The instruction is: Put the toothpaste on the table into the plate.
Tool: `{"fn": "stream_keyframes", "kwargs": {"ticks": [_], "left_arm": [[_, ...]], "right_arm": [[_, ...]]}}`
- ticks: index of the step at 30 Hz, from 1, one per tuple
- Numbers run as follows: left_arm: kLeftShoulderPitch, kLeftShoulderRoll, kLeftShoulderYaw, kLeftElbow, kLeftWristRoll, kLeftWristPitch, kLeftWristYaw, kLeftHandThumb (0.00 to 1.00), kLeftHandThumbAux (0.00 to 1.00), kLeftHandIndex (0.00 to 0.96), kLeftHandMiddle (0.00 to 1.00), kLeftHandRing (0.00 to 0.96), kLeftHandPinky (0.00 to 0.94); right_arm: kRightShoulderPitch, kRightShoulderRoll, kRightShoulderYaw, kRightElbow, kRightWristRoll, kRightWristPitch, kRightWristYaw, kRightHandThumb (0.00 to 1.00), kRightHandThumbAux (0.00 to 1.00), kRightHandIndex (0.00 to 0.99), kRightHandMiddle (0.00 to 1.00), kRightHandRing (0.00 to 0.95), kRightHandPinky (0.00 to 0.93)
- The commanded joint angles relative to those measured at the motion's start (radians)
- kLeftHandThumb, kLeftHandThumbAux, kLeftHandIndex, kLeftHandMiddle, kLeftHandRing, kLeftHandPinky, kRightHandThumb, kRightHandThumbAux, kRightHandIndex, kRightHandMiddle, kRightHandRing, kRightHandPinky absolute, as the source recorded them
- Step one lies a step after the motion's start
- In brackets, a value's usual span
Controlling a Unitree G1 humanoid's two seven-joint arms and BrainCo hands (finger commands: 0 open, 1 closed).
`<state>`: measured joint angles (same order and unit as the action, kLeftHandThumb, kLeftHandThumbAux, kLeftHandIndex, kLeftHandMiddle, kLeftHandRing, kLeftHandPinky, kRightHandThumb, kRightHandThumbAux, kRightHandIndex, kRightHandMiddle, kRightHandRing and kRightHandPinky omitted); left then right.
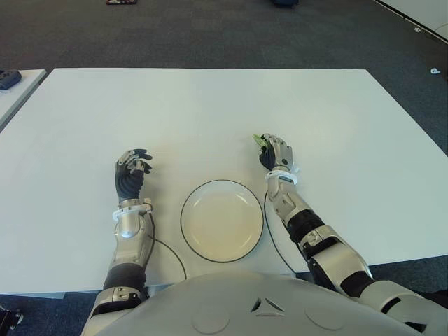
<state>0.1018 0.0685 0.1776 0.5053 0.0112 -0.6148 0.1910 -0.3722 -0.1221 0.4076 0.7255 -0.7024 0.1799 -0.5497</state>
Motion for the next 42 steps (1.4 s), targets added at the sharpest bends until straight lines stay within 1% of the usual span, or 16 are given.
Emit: {"fn": "stream_keyframes", "kwargs": {"ticks": [1, 4, 7, 13, 22, 26, 29, 35, 37, 42], "left_arm": [[0.019, -0.002, -0.004, 0.030, -0.001, 0.007, -0.021, 0.835, 0.678, 0.403, 0.509, 0.638, 0.619], [0.020, -0.003, -0.003, 0.026, -0.003, 0.012, -0.022, 0.835, 0.678, 0.402, 0.511, 0.638, 0.615], [0.019, -0.002, -0.002, 0.029, -0.004, 0.008, -0.024, 0.834, 0.678, 0.401, 0.510, 0.636, 0.610], [0.018, 0.002, -0.003, 0.031, 0.009, 0.007, -0.016, 0.834, 0.679, 0.402, 0.504, 0.631, 0.603], [0.020, 0.007, -0.005, 0.023, 0.041, 0.022, 0.004, 0.833, 0.679, 0.407, 0.497, 0.625, 0.602], [0.016, 0.008, -0.004, 0.027, 0.051, 0.025, 0.008, 0.833, 0.679, 0.405, 0.497, 0.621, 0.595], [0.016, 0.008, -0.003, 0.027, 0.053, 0.025, 0.009, 0.833, 0.679, 0.405, 0.497, 0.617, 0.589], [0.013, 0.005, 0.001, 0.033, 0.047, 0.016, 0.003, 0.832, 0.680, 0.404, 0.496, 0.611, 0.583], [0.013, 0.005, 0.001, 0.034, 0.046, 0.014, 0.002, 0.832, 0.680, 0.404, 0.496, 0.610, 0.583], [0.013, 0.005, 0.001, 0.032, 0.041, 0.017, -0.003, 0.834, 0.679, 0.409, 0.490, 0.604, 0.582]], "right_arm": [[0.025, -0.003, -0.035, -0.023, 0.057, -0.104, -0.023, 0.713, 0.715, 0.441, 0.796, 0.812, 0.850], [0.035, -0.008, -0.053, -0.038, 0.082, -0.157, -0.026, 0.714, 0.716, 0.441, 0.819, 0.834, 0.865], [0.055, -0.017, -0.070, -0.079, 0.101, -0.202, -0.021, 0.713, 0.717, 0.441, 0.835, 0.849, 0.872], [0.083, -0.023, -0.092, -0.139, 0.120, -0.257, -0.013, 0.713, 0.717, 0.441, 0.859, 0.867, 0.879], [0.128, -0.031, -0.112, -0.258, 0.137, -0.294, 0.017, 0.711, 0.719, 0.440, 0.875, 0.880, 0.880], [0.150, -0.034, -0.120, -0.326, 0.141, -0.324, 0.027, 0.710, 0.720, 0.440, 0.878, 0.881, 0.875], [0.159, -0.034, -0.125, -0.350, 0.139, -0.335, 0.034, 0.710, 0.721, 0.440, 0.879, 0.881, 0.872], [0.193, -0.039, -0.129, -0.451, 0.146, -0.356, 0.077, 0.708, 0.722, 0.439, 0.880, 0.880, 0.870], [0.199, -0.038, -0.131, -0.466, 0.147, -0.358, 0.087, 0.708, 0.723, 0.439, 0.880, 0.880, 0.869], [0.215, -0.049, -0.129, -0.503, 0.176, -0.434, 0.128, 0.706, 0.724, 0.438, 0.882, 0.880, 0.865]]}}
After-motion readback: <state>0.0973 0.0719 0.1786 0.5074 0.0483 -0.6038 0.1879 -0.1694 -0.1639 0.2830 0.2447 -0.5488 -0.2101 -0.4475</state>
